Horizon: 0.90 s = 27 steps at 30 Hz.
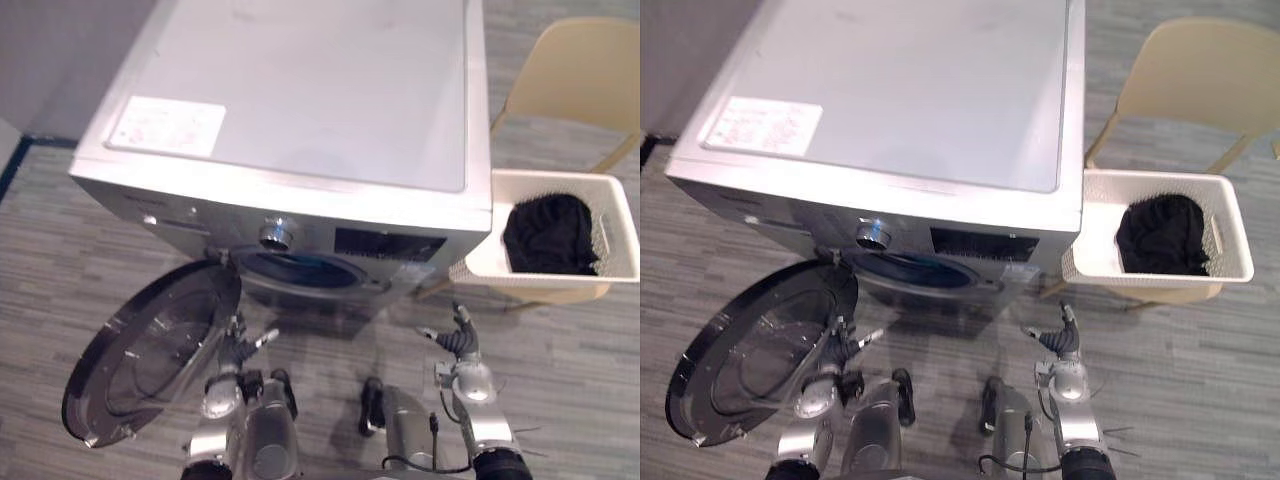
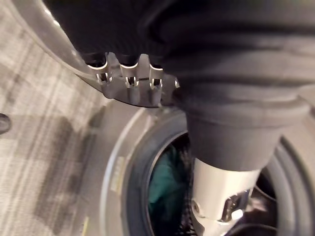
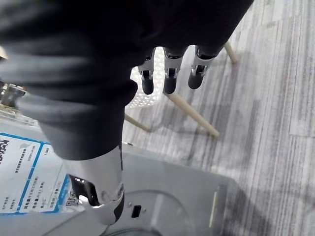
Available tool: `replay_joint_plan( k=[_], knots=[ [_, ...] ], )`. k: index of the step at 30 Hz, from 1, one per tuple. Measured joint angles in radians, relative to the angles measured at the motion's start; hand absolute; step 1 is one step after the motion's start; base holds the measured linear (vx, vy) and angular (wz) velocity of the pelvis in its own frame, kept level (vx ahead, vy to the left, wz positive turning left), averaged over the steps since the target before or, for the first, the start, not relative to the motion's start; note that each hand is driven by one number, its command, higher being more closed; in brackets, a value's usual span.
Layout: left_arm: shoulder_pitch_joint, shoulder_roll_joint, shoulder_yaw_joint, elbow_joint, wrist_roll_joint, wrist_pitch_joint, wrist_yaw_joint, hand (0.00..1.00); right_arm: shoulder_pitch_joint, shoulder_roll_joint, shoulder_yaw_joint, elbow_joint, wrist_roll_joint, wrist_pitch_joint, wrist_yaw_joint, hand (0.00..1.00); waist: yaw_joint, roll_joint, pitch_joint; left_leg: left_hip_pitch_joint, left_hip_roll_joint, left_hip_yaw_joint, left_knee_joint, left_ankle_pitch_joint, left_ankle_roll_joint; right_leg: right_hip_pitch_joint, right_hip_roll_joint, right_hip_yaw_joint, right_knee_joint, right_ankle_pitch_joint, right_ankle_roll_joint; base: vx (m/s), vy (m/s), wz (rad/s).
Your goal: Pick up the laundry basket with both hands and put the clothes into the washing machine.
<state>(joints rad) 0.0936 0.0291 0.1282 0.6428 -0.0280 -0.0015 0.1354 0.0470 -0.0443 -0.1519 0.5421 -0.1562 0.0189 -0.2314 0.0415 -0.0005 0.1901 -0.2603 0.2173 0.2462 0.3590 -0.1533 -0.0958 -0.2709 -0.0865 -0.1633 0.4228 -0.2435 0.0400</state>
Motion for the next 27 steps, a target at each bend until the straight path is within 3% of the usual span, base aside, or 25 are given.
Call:
replay_joint_plan(
  k=[4,8,10,14,17,18,19,20,22,23,24,25,26,27],
  knots=[
    [-0.011,0.012,0.039,0.186,0.061,0.016,-0.002,0.00,-0.013,-0.014,-0.083,0.233,0.028,0.002,0.012,0.00,-0.004,0.012,-0.040,0.125,-0.046,0.027,-0.188,0.072,0.008,0.127,0.005,0.009,-0.209,0.098,0.022,0.11,0.092,-0.09],
    [-0.011,0.041,0.041,0.246,0.123,0.020,-0.005,0.00,-0.017,-0.026,-0.106,0.327,0.045,0.006,0.020,0.00,-0.010,0.015,-0.048,0.205,-0.068,0.058,-0.268,0.097,0.013,0.205,0.014,0.035,-0.319,0.158,0.031,0.04,0.069,-0.22],
    [-0.013,0.057,0.040,0.261,0.149,0.020,-0.012,0.00,-0.018,-0.027,-0.121,0.358,0.052,0.006,0.023,0.00,-0.028,0.015,-0.063,0.237,-0.078,0.067,-0.290,0.102,0.017,0.230,0.012,0.052,-0.344,0.175,0.033,0.01,0.058,-0.16],
    [-0.034,0.067,0.039,0.273,0.160,0.019,-0.024,0.00,-0.025,-0.034,-0.126,0.377,0.080,0.004,0.039,0.00,-0.026,0.012,-0.064,0.269,-0.077,0.141,-0.290,0.102,0.017,0.209,0.020,0.139,-0.351,0.204,0.032,-0.09,0.048,-0.64],
    [-0.043,0.073,0.038,0.277,0.173,0.019,-0.023,0.00,-0.059,-0.043,-0.117,0.382,0.089,0.005,0.039,0.00,-0.030,0.011,-0.059,0.259,-0.059,0.257,-0.281,0.089,0.025,0.117,0.050,0.172,-0.358,0.289,0.019,-0.16,-0.014,-1.51],
    [-0.046,0.085,0.040,0.281,0.179,0.019,-0.022,0.00,-0.086,-0.038,-0.100,0.380,0.094,0.005,0.038,0.00,-0.028,-0.002,-0.049,0.261,-0.028,0.366,-0.271,0.067,0.040,0.106,0.042,0.002,-0.413,0.285,-0.082,-0.19,-0.067,-1.60],
    [-0.053,0.083,0.038,0.290,0.184,0.023,-0.021,0.00,-0.098,-0.044,-0.103,0.383,0.097,0.005,0.037,0.00,-0.032,0.010,-0.038,0.273,-0.016,0.405,-0.264,0.066,0.040,0.101,0.015,-0.129,-0.395,0.241,-0.096,-0.22,-0.063,-2.26],
    [-0.054,0.074,0.032,0.285,0.199,0.022,-0.022,0.00,-0.109,-0.052,-0.102,0.387,0.098,0.006,0.036,0.00,-0.026,0.020,-0.035,0.296,0.014,0.497,-0.253,0.057,0.032,0.090,-0.043,-0.373,-0.326,0.177,-0.147,-0.10,-0.013,-1.78],
    [-0.041,0.077,0.031,0.292,0.200,0.025,-0.022,0.00,-0.126,-0.052,-0.086,0.388,0.098,0.006,0.034,0.00,-0.026,0.019,-0.030,0.330,0.027,0.601,-0.225,0.030,0.006,0.073,-0.118,-0.534,-0.229,0.165,-0.164,-0.04,-0.067,-2.11],
    [-0.037,0.088,0.032,0.293,0.202,0.028,-0.021,0.00,-0.126,-0.055,-0.085,0.387,0.098,0.007,0.032,0.00,-0.028,-0.004,-0.028,0.368,0.028,0.672,-0.195,0.002,-0.030,0.074,-0.125,-0.547,-0.218,0.189,-0.135,0.00,-0.181,-2.46],
    [-0.037,0.088,0.025,0.293,0.213,0.027,-0.021,0.00,-0.121,-0.068,-0.079,0.389,0.098,0.007,0.028,0.00,-0.029,0.005,-0.029,0.381,0.051,0.701,-0.150,-0.043,-0.064,0.052,-0.098,-0.514,-0.219,0.199,-0.117,0.02,-0.183,-2.25],
    [-0.035,0.084,0.021,0.293,0.218,0.027,-0.021,0.00,-0.122,-0.076,-0.072,0.394,0.098,0.006,0.024,0.00,-0.027,0.016,-0.034,0.379,0.080,0.723,-0.121,-0.067,-0.076,0.036,-0.072,-0.492,-0.217,0.195,-0.120,0.08,-0.272,-2.19],
    [-0.020,0.068,0.022,0.295,0.218,0.026,-0.020,0.00,-0.121,-0.097,-0.055,0.408,0.098,0.010,0.017,0.00,-0.027,0.060,-0.042,0.387,0.155,0.783,-0.034,-0.102,-0.094,0.006,-0.046,-0.446,-0.124,0.157,-0.146,0.15,-0.215,-1.69],
    [-0.018,0.063,0.025,0.291,0.218,0.025,-0.019,0.00,-0.108,-0.112,-0.048,0.413,0.098,0.013,0.016,0.00,-0.043,0.075,-0.043,0.402,0.210,0.800,0.080,-0.130,-0.077,0.004,-0.031,-0.406,-0.027,0.117,-0.143,0.30,-0.265,-1.95]
  ],
)
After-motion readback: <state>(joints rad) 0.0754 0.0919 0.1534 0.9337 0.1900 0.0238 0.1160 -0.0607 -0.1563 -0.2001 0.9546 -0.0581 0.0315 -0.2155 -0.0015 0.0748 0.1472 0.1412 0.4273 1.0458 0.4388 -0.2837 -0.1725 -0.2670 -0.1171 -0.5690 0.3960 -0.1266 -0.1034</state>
